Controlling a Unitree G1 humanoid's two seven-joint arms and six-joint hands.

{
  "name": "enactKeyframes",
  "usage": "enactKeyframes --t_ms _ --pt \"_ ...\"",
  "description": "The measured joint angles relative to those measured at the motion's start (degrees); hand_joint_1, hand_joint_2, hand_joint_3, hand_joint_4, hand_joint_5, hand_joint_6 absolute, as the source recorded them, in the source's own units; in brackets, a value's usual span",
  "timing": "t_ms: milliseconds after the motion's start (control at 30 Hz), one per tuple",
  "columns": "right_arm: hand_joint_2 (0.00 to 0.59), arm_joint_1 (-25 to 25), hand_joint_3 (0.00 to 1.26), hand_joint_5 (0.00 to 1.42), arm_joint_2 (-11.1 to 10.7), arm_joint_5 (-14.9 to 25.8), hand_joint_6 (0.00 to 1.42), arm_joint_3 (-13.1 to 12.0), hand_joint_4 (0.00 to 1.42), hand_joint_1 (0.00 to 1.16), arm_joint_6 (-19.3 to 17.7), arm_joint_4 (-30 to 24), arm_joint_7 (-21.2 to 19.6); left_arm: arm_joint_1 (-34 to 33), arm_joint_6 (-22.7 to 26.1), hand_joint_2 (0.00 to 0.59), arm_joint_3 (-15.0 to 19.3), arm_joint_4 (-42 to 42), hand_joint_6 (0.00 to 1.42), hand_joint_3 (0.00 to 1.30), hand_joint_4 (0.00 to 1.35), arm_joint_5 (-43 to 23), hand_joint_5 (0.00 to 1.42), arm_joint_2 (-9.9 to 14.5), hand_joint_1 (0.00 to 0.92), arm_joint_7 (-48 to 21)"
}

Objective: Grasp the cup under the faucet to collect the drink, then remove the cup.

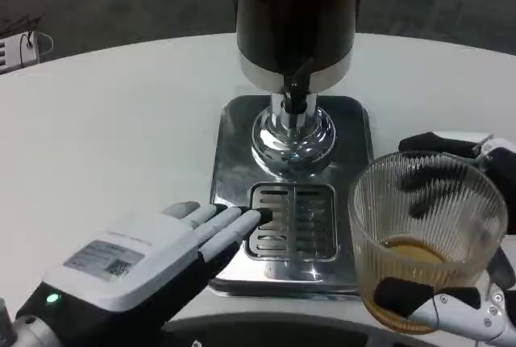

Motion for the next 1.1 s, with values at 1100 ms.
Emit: enactKeyframes --t_ms 1100 --pt "0.237 -7.70 0.95 1.34 0.60 -4.48 1.42 6.97 1.17 0.92 0.01 5.40 0.44 -1.91 0.99 0.045 -0.34 3.73 0.00 0.00 0.00 2.12 0.00 -0.37 0.000 0.00"
